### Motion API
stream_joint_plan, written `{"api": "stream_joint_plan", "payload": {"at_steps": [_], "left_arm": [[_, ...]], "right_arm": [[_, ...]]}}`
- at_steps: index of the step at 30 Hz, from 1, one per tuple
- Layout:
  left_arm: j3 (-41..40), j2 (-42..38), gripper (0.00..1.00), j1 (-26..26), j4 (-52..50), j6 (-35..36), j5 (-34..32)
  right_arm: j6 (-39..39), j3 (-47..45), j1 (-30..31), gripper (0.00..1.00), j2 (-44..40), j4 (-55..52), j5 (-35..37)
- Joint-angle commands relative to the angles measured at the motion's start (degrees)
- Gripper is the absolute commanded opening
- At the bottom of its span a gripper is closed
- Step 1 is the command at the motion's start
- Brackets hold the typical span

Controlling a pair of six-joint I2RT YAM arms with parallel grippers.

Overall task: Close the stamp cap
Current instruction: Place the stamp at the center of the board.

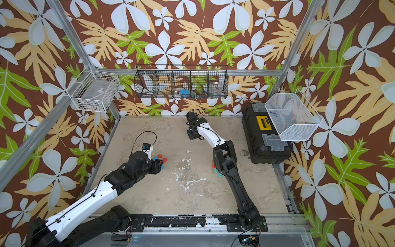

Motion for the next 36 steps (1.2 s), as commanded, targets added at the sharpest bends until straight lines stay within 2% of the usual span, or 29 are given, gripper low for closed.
{"api": "stream_joint_plan", "payload": {"at_steps": [1, 6, 13, 24, 29, 36], "left_arm": [[0.2, -0.1, 0.63, 0.1, 0.0, -0.2, 0.2], [0.2, -0.2, 0.63, 0.2, -0.1, -0.3, -0.1], [0.2, -0.2, 0.64, 0.1, 0.0, -0.3, -0.2], [-0.1, -0.7, 0.63, 0.1, 0.0, -0.5, -0.7], [-0.4, -1.0, 0.63, 0.1, -0.2, -0.8, -0.8], [-0.5, -0.1, 0.63, 0.1, -0.5, -1.3, -0.7]], "right_arm": [[-0.1, -0.2, 0.0, 0.12, 0.3, -0.3, -0.1], [-0.2, -0.2, 0.0, 0.19, -0.1, -0.5, 0.2], [-0.1, -0.4, 0.0, 0.35, -1.0, -1.2, -0.1], [0.1, -6.8, 0.6, 0.37, -8.4, -1.6, 0.3], [0.7, -17.3, 1.0, 0.37, -17.2, 0.3, -0.3], [2.4, -43.1, 2.7, 0.37, -39.7, 9.8, -3.3]]}}
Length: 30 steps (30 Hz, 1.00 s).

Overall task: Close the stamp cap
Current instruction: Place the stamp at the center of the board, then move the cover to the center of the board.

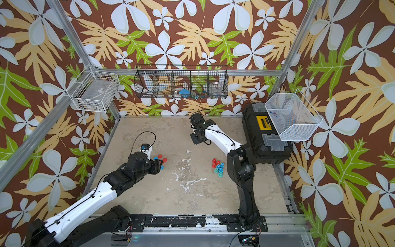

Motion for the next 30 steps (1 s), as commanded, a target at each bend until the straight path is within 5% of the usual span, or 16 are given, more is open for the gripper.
{"api": "stream_joint_plan", "payload": {"at_steps": [1, 12, 20, 30], "left_arm": [[-0.1, 0.4, 0.63, 0.1, -0.4, -0.6, -0.1], [-3.0, 4.0, 0.63, 0.1, 5.0, -7.2, 5.3], [-5.5, 7.3, 0.62, 0.1, 9.2, -9.6, 5.4], [-4.6, 13.5, 0.61, 0.2, 9.5, -9.2, 3.1]], "right_arm": [[1.6, -9.0, 0.9, 0.37, -9.5, 5.8, -1.8], [8.6, -43.1, 3.7, 0.38, -49.9, 11.7, -4.9], [12.4, -53.9, 3.6, 0.38, -61.9, 12.3, -4.2], [14.2, -58.7, 3.7, 0.37, -67.2, 12.7, -5.0]]}}
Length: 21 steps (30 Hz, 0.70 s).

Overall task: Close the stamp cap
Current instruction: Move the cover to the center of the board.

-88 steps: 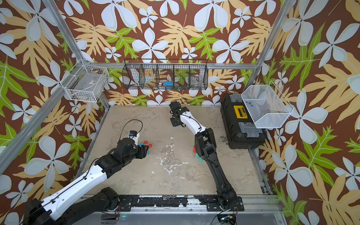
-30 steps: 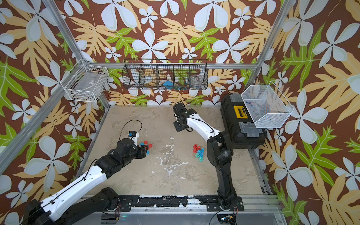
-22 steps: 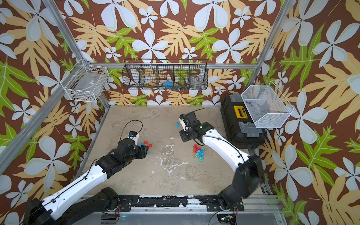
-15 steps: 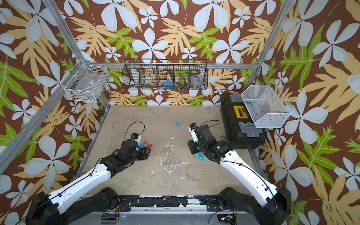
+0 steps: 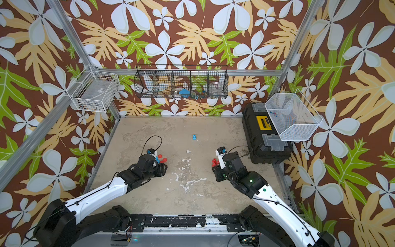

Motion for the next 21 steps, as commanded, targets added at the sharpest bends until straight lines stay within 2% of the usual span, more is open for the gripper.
{"api": "stream_joint_plan", "payload": {"at_steps": [1, 14, 21], "left_arm": [[1.0, 3.1, 0.61, 0.1, 1.1, 0.0, -1.3], [5.9, 14.9, 0.61, 0.1, 3.3, 0.5, -2.9], [6.9, 18.6, 0.60, 0.1, 3.4, 0.1, -4.4]], "right_arm": [[1.4, -0.9, 0.0, 0.37, -0.7, 1.5, -0.1], [1.5, -1.4, 0.1, 0.36, -1.7, 1.7, -0.9], [1.6, -1.8, 0.3, 0.36, -2.1, 2.0, -1.1]]}}
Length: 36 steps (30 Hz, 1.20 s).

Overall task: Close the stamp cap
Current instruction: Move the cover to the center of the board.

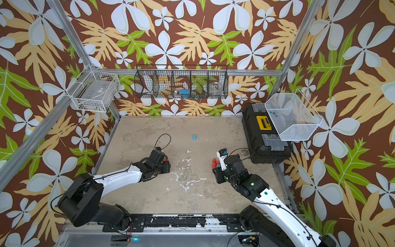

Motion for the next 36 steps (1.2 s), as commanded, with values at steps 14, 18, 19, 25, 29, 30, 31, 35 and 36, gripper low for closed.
{"api": "stream_joint_plan", "payload": {"at_steps": [14, 18, 19, 25, 29, 30, 31, 35, 36], "left_arm": [[0.8, 5.4, 0.59, 0.1, 1.8, -0.1, -1.1], [0.2, 5.8, 0.59, 0.1, 2.0, 0.2, -0.8], [-0.1, 5.7, 0.59, 0.0, 2.1, 0.2, -0.6], [-1.1, 4.2, 0.59, -0.8, 2.0, -0.1, -0.8], [-0.7, 3.1, 0.59, -2.0, 1.2, -0.4, -1.4], [-0.5, 3.1, 0.59, -2.3, 1.1, -0.6, -1.6], [-0.2, 3.0, 0.59, -2.6, 0.8, -0.6, -1.7], [0.9, 3.3, 0.59, -3.8, 0.0, -1.0, -2.2], [1.1, 3.3, 0.59, -4.0, -0.2, -0.9, -2.5]], "right_arm": [[0.2, -0.3, 0.4, 0.36, 0.2, 1.7, -0.6], [0.3, -0.4, 0.5, 0.35, 0.1, 1.7, -0.4], [0.2, -0.4, 0.4, 0.35, 0.2, 1.7, -0.5], [0.3, -0.6, 0.5, 0.35, 0.0, 1.9, -0.5], [0.5, -0.6, 0.5, 0.35, -0.2, 1.8, -0.4], [0.5, -0.6, 0.5, 0.35, -0.3, 1.8, -0.4], [0.5, -0.6, 0.6, 0.35, -0.4, 1.7, -0.4], [0.6, -0.6, 0.8, 0.35, -0.6, 1.7, -0.2], [0.6, -0.6, 0.8, 0.35, -0.6, 1.7, -0.2]]}}
